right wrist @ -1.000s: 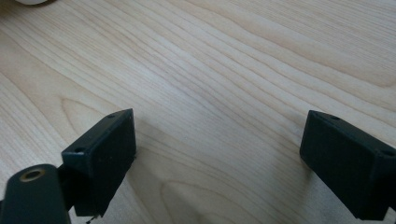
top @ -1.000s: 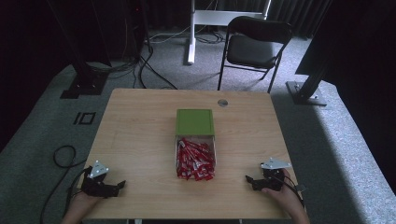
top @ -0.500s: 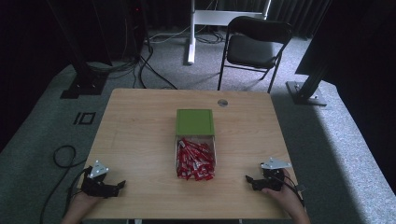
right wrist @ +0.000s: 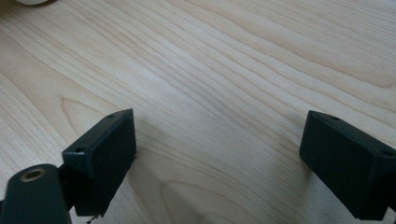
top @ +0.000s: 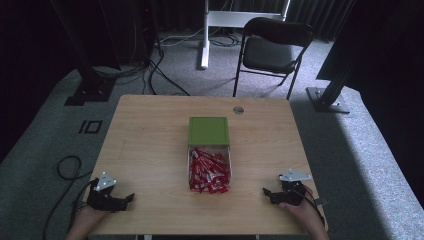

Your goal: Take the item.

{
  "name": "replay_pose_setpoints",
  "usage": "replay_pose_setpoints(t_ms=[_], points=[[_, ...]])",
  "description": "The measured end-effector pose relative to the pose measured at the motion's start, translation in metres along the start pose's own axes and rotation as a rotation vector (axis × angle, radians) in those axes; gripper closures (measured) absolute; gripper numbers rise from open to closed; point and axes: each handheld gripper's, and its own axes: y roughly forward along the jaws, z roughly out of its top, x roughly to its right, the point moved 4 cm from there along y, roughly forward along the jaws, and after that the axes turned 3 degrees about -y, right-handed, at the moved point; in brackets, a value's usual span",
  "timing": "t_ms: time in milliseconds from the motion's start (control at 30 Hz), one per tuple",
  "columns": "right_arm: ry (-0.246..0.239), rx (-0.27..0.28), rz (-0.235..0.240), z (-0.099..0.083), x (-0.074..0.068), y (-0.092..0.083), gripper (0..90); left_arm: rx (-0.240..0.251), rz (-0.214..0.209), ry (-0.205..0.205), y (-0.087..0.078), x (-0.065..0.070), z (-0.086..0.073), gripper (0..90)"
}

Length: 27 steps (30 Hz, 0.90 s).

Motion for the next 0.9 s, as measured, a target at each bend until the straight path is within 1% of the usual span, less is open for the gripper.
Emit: replay_pose_setpoints(t_ms=[67,133,167,233,333,367,400,433,467,500,533,567,633,767,833,900], points=[[-0.002,0.000,-0.001,0.000,0.000,0.000,11.7,0.000,0.000,0.000,0.000,0.000,0.000,0.8],[-0.010,0.006,0.010,0.000,-0.001,-0.001,14.0,0.000,0.000,0.000,0.000,0.000,0.000,0.8],[-0.017,0.009,0.013,0.000,-0.001,-0.001,15.9,0.000,0.000,0.000,0.000,0.000,0.000,0.8],[-0.043,0.020,0.038,0.000,-0.003,-0.002,22.8,0.000,0.000,0.000,0.000,0.000,0.000,0.8],[-0.050,0.035,0.040,0.000,-0.004,-0.004,23.5,0.000,0.000,0.000,0.000,0.000,0.000,0.7],[-0.044,0.050,0.038,0.001,-0.004,-0.004,20.8,0.000,0.000,0.000,0.000,0.000,0.000,0.7],[-0.021,0.065,0.034,0.002,-0.004,-0.005,20.1,0.000,0.000,0.000,0.000,0.000,0.000,0.8],[-0.004,0.068,0.044,0.004,-0.004,-0.006,20.7,0.000,0.000,0.000,0.000,0.000,0.000,0.8],[-0.005,0.069,0.045,0.007,-0.005,-0.008,20.7,0.000,0.000,0.000,0.000,0.000,0.000,0.7],[-0.004,0.068,0.036,0.010,-0.005,-0.010,20.6,0.000,0.000,0.000,0.000,0.000,0.000,0.8],[0.009,0.069,0.037,0.013,-0.005,-0.013,20.6,0.000,0.000,0.000,0.000,0.000,0.000,0.8],[0.019,0.077,0.047,0.017,-0.006,-0.015,20.7,0.000,0.000,0.000,0.000,0.000,0.000,0.7],[0.015,0.106,0.064,0.026,-0.009,-0.021,20.7,0.000,0.000,0.000,0.000,0.000,0.000,0.7],[0.010,0.149,0.070,0.043,-0.012,-0.030,20.7,0.000,0.000,0.000,0.000,0.000,0.000,0.7],[0.017,0.171,0.075,0.052,-0.014,-0.033,20.2,0.000,0.000,0.000,0.000,0.000,0.000,0.7],[0.009,0.193,0.081,0.062,-0.017,-0.037,19.8,0.000,0.000,0.000,0.000,0.000,0.000,0.8]])
